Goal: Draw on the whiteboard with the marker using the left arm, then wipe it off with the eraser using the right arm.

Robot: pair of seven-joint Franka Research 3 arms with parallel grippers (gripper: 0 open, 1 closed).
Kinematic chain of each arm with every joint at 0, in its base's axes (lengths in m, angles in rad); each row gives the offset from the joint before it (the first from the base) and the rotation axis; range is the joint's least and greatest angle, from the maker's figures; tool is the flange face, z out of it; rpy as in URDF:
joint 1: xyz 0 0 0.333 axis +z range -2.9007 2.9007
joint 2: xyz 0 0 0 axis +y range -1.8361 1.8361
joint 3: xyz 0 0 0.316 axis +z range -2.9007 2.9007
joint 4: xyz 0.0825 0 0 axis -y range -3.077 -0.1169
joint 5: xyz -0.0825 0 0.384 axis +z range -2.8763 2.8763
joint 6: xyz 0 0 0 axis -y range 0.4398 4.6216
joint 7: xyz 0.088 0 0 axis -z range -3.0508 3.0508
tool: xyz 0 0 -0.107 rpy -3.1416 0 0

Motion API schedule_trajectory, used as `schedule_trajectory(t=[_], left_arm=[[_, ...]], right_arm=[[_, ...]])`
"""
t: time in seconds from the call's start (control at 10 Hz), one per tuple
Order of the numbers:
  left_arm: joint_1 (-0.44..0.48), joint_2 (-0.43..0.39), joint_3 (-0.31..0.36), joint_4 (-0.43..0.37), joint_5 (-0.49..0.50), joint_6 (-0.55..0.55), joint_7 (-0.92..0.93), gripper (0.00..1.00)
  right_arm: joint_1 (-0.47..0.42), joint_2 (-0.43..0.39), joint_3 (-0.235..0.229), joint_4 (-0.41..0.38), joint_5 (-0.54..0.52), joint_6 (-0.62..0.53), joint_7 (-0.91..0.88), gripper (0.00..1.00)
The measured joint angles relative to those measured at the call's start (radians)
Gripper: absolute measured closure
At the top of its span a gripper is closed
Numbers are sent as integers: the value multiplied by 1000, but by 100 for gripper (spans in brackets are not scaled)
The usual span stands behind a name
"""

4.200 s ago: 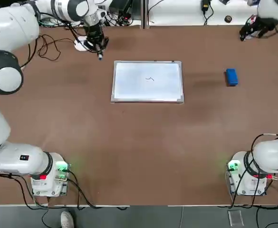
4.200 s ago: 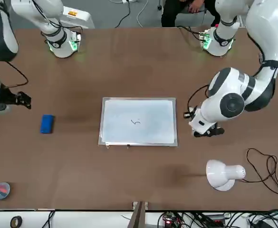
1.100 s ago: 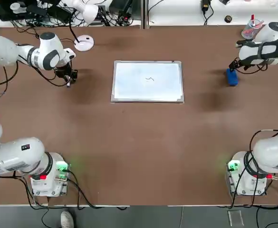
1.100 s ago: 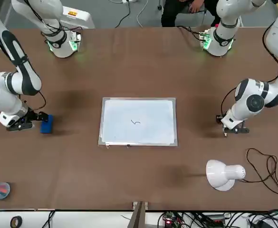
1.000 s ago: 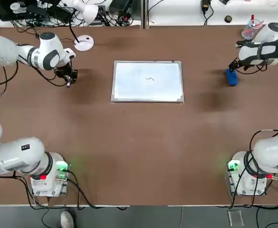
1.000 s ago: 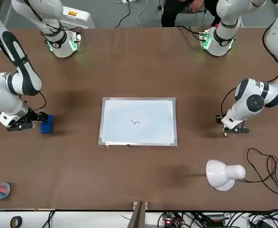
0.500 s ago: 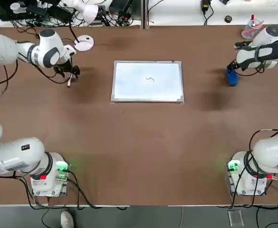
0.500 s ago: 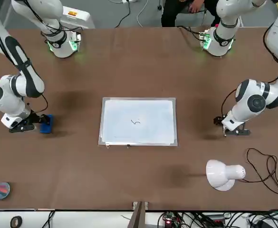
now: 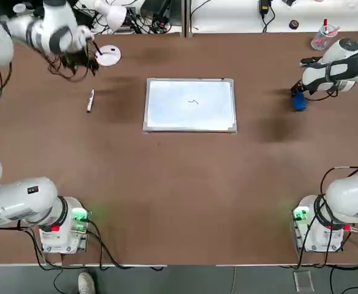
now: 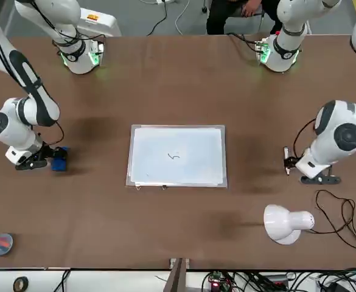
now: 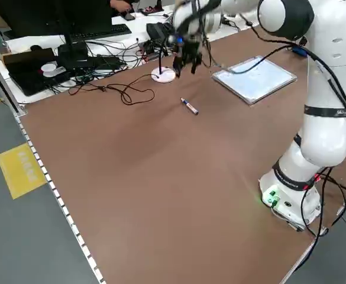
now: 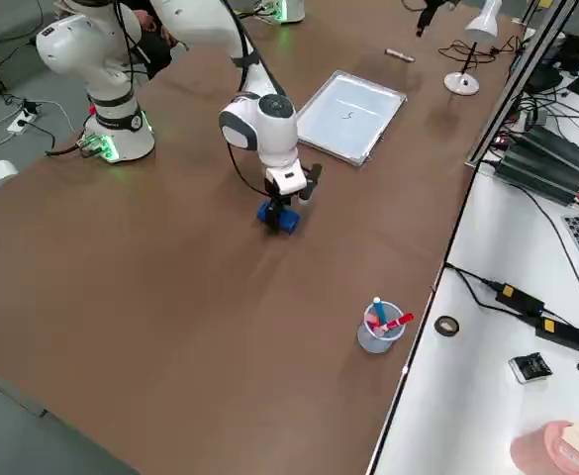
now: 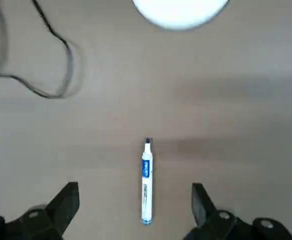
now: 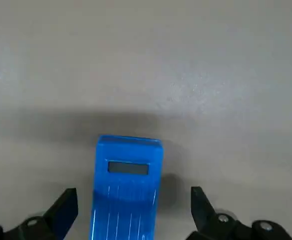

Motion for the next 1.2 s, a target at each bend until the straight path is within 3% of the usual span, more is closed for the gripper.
schedule_trajectory(t=[0.3, 0.6, 1.2], left_arm=[[1, -63, -27, 161, 0, -141, 6, 0], [0, -137, -42, 250, -64, -247, 77, 0], [55, -278, -41, 303, -239, -388, 265, 0]], right_arm=[[0, 0, 0, 0, 0, 10, 1, 0], [1, 1, 0, -2, 0, 27, 2, 0], [1, 12, -1, -3, 0, 40, 2, 0]])
